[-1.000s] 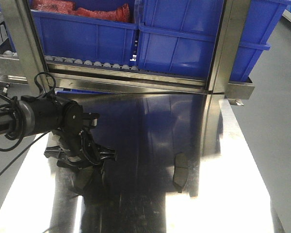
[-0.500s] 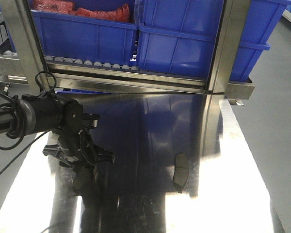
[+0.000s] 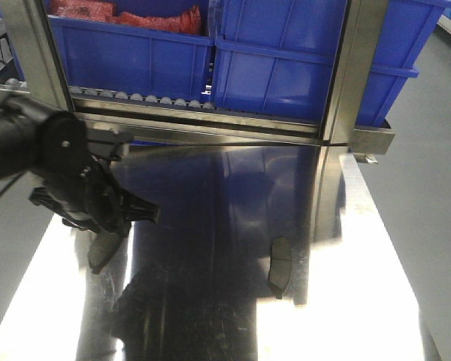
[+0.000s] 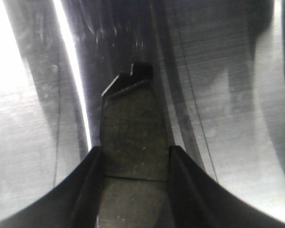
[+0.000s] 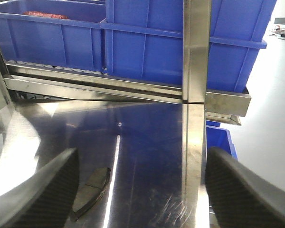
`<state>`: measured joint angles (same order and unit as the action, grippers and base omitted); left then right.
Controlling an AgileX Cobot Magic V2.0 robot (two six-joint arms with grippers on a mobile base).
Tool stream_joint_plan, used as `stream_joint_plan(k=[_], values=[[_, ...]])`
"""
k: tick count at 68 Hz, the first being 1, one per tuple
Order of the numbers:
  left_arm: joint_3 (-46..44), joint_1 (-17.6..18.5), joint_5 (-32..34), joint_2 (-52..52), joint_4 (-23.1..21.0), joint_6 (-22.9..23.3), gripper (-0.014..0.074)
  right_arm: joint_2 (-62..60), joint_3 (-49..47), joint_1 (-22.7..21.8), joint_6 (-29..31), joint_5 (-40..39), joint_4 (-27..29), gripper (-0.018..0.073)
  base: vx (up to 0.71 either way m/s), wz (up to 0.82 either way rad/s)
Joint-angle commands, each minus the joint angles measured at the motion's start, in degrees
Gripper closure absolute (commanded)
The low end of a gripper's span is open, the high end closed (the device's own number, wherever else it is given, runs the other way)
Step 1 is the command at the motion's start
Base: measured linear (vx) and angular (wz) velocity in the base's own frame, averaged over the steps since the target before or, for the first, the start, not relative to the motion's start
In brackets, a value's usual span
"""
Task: Move and align brake pads A on conveyor
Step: 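Close the left gripper on the brake pad and lift it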
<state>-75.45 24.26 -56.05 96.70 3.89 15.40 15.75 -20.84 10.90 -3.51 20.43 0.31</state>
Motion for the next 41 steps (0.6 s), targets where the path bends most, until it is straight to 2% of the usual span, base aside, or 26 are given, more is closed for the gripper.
stream_joint_plan(k=[1, 11, 27, 41], values=[[1.2, 0.3, 1.2, -7.6, 1.0, 0.7, 0.0604, 0.6, -1.5, -0.1, 0.4, -4.2, -0.3, 0.0036, 0.00, 0.00], [9.0, 0.2, 3.1, -16.8, 1.6, 1.2, 0.0604, 0.6, -1.5, -0.1, 0.4, -4.2, -0.3, 0.0036, 0.00, 0.00], [23.2, 0.2, 5.9, -35.4, 8.8, 6.7, 0.0604, 0.6, -1.5, -0.1, 0.4, -4.2, -0.3, 0.0036, 0.00, 0.00], [31.4, 0.2, 5.3, -52.0, 8.4, 6.7, 0.0604, 0.6, -1.5, -0.1, 0.4, -4.2, -0.3, 0.0036, 0.00, 0.00]])
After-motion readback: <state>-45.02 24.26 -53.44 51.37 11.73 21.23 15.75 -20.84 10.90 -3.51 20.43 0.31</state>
